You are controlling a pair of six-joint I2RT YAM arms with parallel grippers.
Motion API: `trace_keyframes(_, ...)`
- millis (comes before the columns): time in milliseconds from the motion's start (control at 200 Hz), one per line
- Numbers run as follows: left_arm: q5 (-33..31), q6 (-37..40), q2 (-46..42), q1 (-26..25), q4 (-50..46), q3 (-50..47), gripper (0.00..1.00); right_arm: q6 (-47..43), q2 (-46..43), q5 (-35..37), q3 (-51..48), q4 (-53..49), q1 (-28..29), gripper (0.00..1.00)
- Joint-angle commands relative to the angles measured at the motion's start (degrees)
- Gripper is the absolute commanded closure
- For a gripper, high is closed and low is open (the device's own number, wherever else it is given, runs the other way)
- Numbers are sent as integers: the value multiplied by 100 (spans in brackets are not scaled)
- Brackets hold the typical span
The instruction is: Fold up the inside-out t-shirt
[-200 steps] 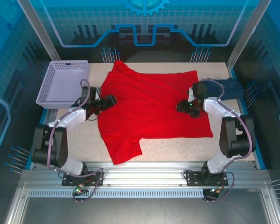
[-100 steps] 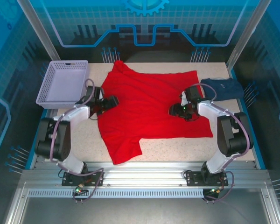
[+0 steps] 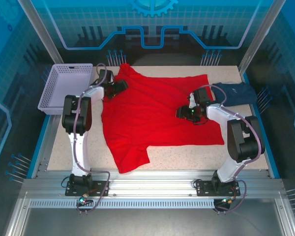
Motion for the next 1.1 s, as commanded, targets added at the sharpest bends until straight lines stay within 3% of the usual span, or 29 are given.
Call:
trace_keyframes(0, 120, -17, 633, 104, -875, 836, 14, -94, 67, 66, 181, -49, 54, 41)
trace_keyframes(395, 155, 8, 1527, 344, -1700, 2326, 14, -262, 40, 459, 437, -354, -154, 41)
trace_keyframes(685, 427, -54, 1528, 511, -1808, 2746, 14, -253, 109, 517, 574, -458, -343, 40)
trace_keyframes(880, 913, -272, 500, 503, -1054, 1993, 14, -342, -203, 1049, 345, -996, -486, 40)
trace_keyframes(1095, 1212, -727, -1360, 472, 348, -70, 13, -135, -1305, 1342, -656, -1461, -1384, 40)
